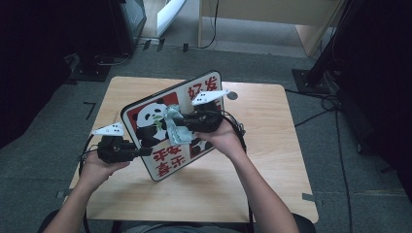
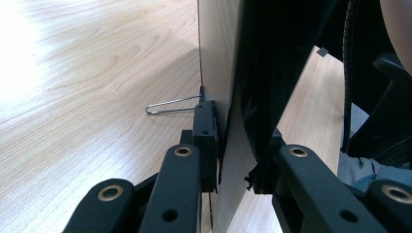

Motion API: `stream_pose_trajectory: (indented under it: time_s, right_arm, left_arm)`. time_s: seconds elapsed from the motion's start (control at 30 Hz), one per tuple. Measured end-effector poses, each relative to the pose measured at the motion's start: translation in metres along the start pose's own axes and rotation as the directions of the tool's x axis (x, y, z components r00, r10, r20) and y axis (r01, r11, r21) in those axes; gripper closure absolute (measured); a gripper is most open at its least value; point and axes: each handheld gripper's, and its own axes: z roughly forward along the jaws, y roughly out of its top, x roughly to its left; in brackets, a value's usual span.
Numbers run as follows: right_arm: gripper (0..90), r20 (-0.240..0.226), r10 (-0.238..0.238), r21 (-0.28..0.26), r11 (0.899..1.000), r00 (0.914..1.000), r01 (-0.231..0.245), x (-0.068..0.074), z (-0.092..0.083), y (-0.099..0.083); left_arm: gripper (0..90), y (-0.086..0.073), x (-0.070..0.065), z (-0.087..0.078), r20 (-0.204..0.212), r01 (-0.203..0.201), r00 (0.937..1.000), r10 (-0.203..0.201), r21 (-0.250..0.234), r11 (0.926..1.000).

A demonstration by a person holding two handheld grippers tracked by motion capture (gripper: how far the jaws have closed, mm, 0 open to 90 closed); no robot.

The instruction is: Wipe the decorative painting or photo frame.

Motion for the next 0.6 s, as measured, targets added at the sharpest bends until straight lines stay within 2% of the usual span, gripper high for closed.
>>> stream_pose_trajectory:
  time_s: [0.6]
  right_arm:
    - [80.3, 0.007, 0.007, 0.049, 0.999, 1.0000, -0.007, 0.002, 0.006, -0.017]
  left_arm:
    - [77.9, 0.000, 0.001, 0.000, 0.009, -0.003, 1.0000, 0.003, 0.003, 1.0000]
